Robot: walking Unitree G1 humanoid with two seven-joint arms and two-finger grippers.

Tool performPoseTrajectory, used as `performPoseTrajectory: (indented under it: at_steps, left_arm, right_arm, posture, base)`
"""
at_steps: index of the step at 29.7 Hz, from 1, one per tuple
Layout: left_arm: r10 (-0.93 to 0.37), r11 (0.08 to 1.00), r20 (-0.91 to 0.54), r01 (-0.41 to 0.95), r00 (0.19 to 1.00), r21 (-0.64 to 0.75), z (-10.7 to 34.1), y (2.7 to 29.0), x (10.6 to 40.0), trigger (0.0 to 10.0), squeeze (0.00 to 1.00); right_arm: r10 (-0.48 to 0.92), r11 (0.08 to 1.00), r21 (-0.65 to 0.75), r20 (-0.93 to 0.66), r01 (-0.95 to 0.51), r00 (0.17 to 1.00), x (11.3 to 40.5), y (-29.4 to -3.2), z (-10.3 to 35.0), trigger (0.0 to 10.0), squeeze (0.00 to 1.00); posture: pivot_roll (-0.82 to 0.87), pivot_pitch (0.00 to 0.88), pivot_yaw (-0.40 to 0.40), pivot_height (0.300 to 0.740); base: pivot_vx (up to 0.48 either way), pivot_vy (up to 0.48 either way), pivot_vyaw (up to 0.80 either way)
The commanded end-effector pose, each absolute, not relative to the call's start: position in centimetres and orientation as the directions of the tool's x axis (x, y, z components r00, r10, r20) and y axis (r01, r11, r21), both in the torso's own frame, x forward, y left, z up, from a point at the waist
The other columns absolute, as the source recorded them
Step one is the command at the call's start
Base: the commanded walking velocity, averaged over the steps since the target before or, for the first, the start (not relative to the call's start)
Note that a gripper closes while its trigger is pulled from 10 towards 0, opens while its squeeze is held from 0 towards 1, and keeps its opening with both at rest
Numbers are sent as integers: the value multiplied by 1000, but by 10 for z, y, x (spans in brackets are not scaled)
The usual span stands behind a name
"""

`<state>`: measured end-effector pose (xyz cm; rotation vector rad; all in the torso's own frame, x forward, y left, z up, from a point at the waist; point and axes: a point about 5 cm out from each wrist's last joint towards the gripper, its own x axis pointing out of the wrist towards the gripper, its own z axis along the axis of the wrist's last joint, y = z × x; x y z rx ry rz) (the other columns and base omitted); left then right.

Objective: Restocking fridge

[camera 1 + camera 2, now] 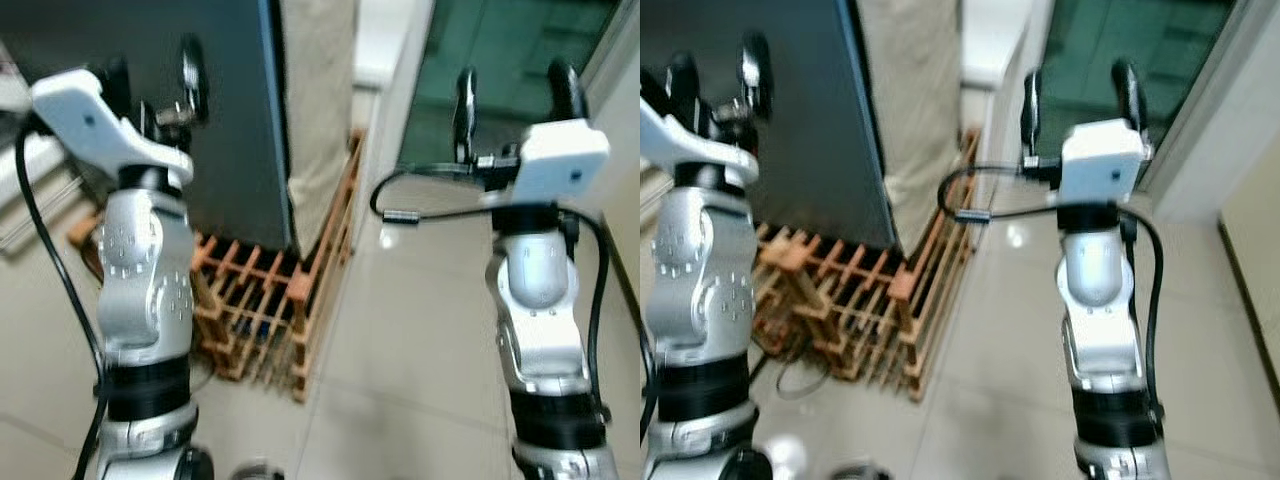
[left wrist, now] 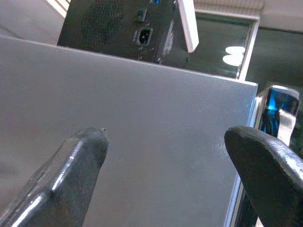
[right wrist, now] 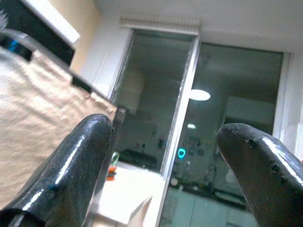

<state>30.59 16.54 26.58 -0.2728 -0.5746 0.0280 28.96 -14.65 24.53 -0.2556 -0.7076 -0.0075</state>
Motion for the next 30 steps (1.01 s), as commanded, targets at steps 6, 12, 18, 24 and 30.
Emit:
performPoseTrajectory:
  at_steps: [6, 12, 18, 24, 30]
  left_arm:
    - [12, 972, 402, 83, 916, -220, 249, 151, 323, 10000, 0]
    - [-93, 970, 285, 152, 954, -191, 228, 122, 341, 10000, 0]
    - [-192, 952, 226, 237, 955, -193, 220, 98, 347, 10000, 0]
    - [-194, 959, 221, 232, 956, -161, 216, 103, 349, 10000, 0]
    - [-238, 961, 193, 259, 952, -93, 205, 99, 349, 10000, 0]
  right_arm:
    - [79, 996, -71, 446, -52, 891, 303, -146, 215, 10000, 0]
    - [-8, 998, 66, 216, -7, 976, 313, -163, 176, 10000, 0]
    - [-134, 990, -22, 97, 137, 986, 304, -184, 152, 10000, 0]
    - [-147, 985, -73, 107, 155, 983, 293, -187, 149, 10000, 0]
    - [-147, 986, -67, 74, 151, 986, 289, -185, 140, 10000, 0]
  posture:
    - [-65, 0, -14, 740]
    - [-83, 0, -9, 740]
    - [-114, 0, 21, 740]
    - [-130, 0, 38, 740]
    - [-132, 0, 44, 740]
  base:
    - [0, 0, 0]
    - [0, 0, 0]
    - [0, 0, 0]
    - [0, 0, 0]
    - [0, 0, 0]
